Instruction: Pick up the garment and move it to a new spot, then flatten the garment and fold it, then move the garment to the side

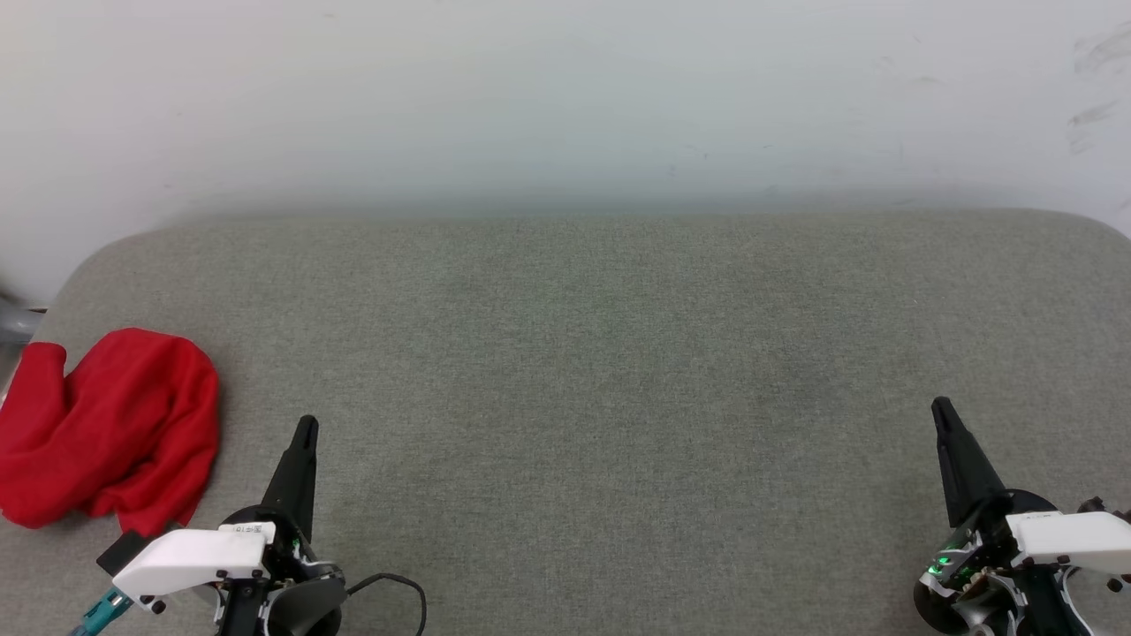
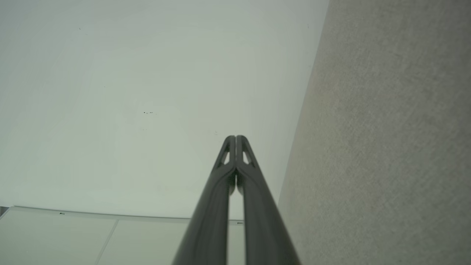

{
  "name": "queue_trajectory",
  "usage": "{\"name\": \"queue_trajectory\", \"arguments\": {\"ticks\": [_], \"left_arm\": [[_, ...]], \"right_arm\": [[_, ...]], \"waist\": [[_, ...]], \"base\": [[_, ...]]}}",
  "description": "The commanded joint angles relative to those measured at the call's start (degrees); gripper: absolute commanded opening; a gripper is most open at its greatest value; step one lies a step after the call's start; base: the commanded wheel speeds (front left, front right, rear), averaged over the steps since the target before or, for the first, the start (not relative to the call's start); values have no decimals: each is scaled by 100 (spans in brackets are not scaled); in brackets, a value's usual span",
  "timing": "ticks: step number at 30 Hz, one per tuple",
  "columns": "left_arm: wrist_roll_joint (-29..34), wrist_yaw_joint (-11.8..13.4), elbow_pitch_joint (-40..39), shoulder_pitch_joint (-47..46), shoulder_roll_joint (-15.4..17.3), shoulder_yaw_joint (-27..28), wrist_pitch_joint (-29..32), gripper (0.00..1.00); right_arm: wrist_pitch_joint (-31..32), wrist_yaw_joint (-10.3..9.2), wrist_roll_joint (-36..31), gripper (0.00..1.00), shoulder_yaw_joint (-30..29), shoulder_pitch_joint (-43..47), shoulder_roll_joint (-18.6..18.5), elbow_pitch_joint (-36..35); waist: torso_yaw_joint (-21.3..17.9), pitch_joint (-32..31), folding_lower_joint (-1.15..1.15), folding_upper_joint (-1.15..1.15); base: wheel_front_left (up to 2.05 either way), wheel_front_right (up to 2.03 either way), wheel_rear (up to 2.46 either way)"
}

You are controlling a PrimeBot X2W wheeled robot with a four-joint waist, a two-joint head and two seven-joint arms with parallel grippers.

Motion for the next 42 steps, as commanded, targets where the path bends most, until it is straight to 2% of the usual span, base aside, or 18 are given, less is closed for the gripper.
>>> {"name": "queue_trajectory", "arguments": {"ticks": [1,42], "left_arm": [[2,-13,-1,-43,-15,10,10,0],[2,-13,-1,-43,-15,9,10,0]], "right_arm": [[-4,-2,-24,0,3,-73,20,7],[-4,-2,-24,0,3,-73,20,7]], "waist": [[0,0,0,0],[0,0,0,0]], "base": [[0,0,0],[0,0,0]]}}
